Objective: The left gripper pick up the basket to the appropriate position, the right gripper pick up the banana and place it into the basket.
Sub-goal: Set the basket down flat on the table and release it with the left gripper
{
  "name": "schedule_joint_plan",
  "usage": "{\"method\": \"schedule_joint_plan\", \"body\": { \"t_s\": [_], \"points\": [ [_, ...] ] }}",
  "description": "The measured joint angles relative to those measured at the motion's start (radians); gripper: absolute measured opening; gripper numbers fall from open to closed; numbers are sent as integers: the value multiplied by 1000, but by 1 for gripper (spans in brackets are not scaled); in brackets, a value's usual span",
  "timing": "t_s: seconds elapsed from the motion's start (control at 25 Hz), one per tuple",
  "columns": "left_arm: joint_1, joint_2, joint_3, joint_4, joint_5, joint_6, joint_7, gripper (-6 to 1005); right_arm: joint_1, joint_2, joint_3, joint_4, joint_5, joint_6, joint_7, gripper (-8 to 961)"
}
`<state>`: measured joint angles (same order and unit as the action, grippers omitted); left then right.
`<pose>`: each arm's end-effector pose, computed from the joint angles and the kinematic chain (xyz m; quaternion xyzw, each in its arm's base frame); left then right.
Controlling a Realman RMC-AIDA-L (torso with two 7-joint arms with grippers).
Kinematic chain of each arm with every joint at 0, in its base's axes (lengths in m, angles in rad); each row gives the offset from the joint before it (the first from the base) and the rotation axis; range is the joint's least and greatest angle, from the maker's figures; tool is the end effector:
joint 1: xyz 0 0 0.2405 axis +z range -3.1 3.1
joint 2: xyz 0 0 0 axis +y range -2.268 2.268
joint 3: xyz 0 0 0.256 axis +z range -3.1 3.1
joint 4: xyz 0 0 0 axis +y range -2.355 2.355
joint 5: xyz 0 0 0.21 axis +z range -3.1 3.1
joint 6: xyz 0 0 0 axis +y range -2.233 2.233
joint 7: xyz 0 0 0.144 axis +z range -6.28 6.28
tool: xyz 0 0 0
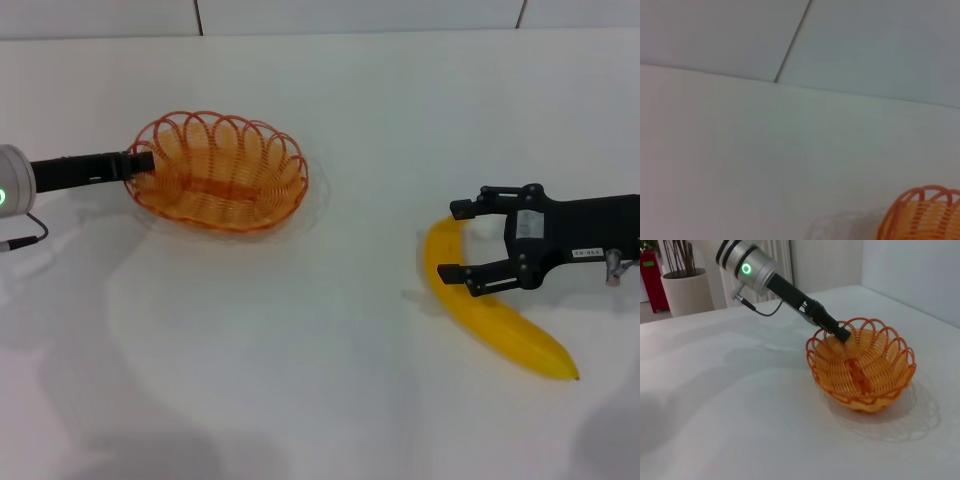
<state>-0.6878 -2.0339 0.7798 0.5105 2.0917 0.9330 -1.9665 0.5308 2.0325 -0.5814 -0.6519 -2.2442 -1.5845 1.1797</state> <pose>-0.2862 0.4133 -0.0049 -0.8168 -0.4797 -0.1521 0.2821 0.2984 0.3191 0.0142 -0.9711 0.1396 0.1395 0.1341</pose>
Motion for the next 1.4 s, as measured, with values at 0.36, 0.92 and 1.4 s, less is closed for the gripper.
{"method": "schedule_joint_plan", "body": {
  "t_s": [0.36, 0.92, 1.4],
  "points": [
    [-20, -1, 2, -49, 1, -33, 21, 77, 2, 0, 0, 0, 0, 0, 1, 896],
    [-13, -1, 4, -61, -38, -32, 92, 199, -4, 0, 0, 0, 0, 0, 0, 895],
    [40, -8, 92, 42, -82, 47, 251, 529, -6, 0, 0, 10, 0, 24, -4, 895]
  ]
}}
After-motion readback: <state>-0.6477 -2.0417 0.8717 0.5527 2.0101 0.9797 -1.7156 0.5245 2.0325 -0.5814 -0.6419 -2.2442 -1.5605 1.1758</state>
